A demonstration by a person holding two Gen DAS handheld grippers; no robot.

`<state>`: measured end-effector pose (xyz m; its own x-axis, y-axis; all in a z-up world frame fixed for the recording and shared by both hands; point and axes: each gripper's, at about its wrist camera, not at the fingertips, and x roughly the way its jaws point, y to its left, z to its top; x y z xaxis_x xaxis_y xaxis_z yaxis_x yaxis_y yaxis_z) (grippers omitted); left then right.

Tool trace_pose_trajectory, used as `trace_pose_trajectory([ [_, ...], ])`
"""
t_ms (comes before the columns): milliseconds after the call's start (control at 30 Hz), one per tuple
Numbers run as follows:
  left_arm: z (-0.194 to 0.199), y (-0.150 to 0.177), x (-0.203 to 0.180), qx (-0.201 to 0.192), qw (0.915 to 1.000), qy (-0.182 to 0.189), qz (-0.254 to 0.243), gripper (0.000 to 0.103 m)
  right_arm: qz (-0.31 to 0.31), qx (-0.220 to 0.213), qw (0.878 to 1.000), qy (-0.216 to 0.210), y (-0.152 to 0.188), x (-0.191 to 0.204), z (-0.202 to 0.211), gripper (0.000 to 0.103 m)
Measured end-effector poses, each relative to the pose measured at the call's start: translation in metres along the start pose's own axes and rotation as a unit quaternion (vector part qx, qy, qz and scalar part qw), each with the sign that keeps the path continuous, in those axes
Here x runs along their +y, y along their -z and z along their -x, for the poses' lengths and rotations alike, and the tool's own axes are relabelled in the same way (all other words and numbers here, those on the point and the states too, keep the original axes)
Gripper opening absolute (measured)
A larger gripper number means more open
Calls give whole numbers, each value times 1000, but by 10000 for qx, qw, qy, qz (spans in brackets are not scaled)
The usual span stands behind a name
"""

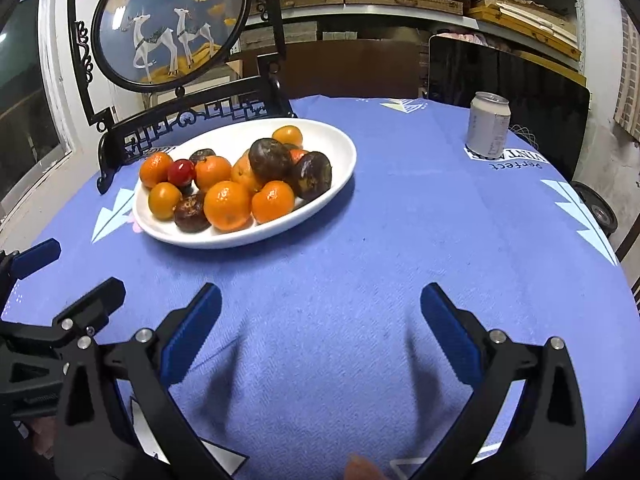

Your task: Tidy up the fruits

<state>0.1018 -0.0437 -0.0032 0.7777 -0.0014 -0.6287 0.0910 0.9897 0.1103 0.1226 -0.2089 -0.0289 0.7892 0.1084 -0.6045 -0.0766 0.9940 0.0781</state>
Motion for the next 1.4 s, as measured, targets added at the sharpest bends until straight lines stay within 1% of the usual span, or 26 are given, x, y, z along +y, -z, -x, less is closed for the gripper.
trace_pose_trajectory([
  [300, -2, -1, 3, 64, 9999, 91, 70, 102, -4, 41, 10000, -87, 0, 0, -2, 101],
  [400, -2, -2, 4, 27, 10000, 26, 69, 102, 28, 77, 9999, -106, 1, 1, -2, 101],
  [500, -2, -5, 16, 8, 9996, -18, 278, 102, 87, 110, 9998, -153, 1, 3, -3, 101],
  [667, -4, -7, 30, 55, 9982, 33, 601, 102, 190, -18, 9995, -250, 2, 9, 2, 101],
  [767, -6, -6, 26, 96, 9986, -10, 522, 102, 240, -30, 9991, -347, 3, 13, 4, 101],
  [933, -5, -6, 22, 71, 9992, -10, 400, 102, 294, -62, 9989, -357, 3, 15, 5, 101],
  [1400, -8, -5, 24, 150, 9988, 120, 451, 102, 307, -48, 9989, -365, 4, 16, 4, 101],
])
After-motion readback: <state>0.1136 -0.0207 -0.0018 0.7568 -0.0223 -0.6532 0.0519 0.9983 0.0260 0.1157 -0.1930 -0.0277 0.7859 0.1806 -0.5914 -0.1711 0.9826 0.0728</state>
